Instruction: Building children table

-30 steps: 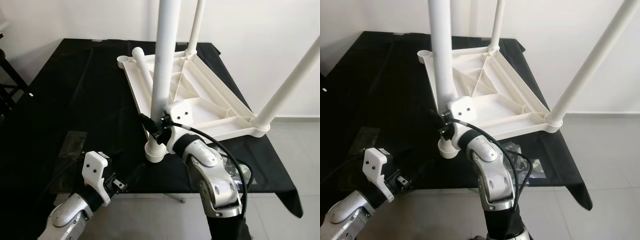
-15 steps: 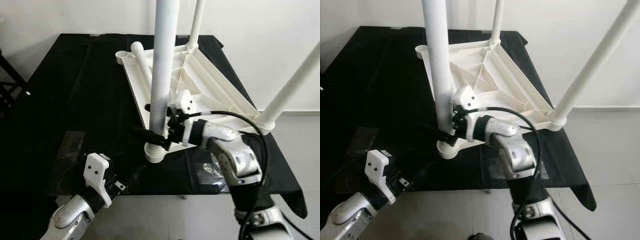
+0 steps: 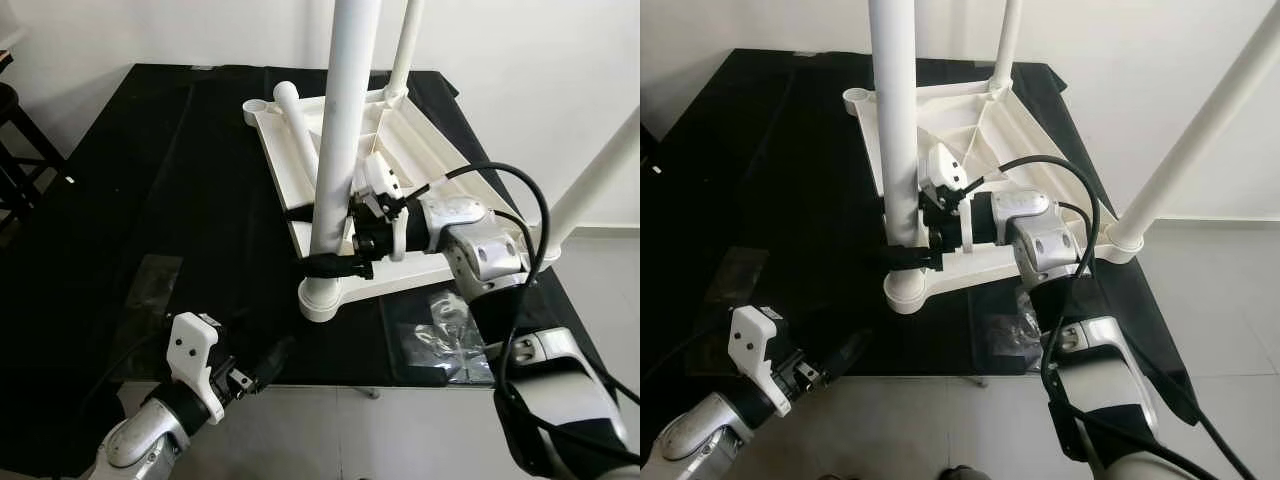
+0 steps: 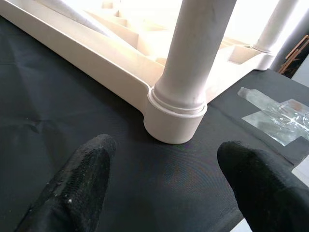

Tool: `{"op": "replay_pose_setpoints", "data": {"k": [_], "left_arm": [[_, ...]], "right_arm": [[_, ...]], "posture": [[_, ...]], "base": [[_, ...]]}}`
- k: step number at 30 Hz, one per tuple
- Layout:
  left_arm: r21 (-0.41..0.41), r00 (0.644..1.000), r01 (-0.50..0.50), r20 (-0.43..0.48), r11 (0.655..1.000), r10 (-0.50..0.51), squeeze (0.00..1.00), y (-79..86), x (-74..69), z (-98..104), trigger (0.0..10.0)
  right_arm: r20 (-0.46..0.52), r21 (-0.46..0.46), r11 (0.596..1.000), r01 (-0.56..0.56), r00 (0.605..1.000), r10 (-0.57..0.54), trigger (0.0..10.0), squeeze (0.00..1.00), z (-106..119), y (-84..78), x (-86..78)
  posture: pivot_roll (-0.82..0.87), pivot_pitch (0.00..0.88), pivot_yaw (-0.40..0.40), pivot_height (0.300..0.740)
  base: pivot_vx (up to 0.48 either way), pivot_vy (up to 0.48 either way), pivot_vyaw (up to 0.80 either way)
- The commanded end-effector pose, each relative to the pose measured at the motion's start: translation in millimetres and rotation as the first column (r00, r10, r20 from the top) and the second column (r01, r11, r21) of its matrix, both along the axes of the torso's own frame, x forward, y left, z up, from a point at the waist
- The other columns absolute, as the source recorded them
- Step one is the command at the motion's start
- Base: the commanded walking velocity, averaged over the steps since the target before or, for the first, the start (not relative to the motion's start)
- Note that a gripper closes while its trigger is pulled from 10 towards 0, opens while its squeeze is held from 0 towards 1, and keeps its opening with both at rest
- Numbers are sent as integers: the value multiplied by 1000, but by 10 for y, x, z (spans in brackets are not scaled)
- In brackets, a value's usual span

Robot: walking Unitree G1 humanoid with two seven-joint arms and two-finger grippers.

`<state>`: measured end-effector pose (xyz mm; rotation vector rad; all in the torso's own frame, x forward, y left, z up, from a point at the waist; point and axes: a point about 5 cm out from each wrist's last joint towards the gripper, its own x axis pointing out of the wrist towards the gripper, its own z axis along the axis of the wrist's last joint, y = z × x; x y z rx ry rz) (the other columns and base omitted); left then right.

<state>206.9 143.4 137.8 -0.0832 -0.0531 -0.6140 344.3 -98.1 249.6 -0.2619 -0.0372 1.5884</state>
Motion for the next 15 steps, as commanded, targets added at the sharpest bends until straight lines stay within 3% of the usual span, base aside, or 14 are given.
{"op": "replay_pose_setpoints", "data": {"k": [1,10,14,15], "left_arm": [[-6,1000,14,0,1000,-14,0,-35,-34,17,10000],[-9,1000,21,-4,1000,-21,0,-49,-35,15,10000],[-10,1000,19,-1,1000,-19,0,-44,-26,12,10000],[-11,1000,19,0,1000,-19,0,-38,-24,12,10000]], "right_arm": [[4,-6,998,-65,998,65,0,0,16,12,-19],[-7,0,998,-64,998,64,0,0,-40,-94,18],[-2,2,998,63,998,-63,0,0,-215,-234,-48],[-4,3,986,164,986,-164,0,0,-302,-246,-57]], "posture": [[-115,164,-69,740],[-125,159,-68,740],[-140,157,-69,740],[-145,154,-72,740]], "base": [[0,0,0],[0,0,0],[0,0,0],[0,0,0]]}}
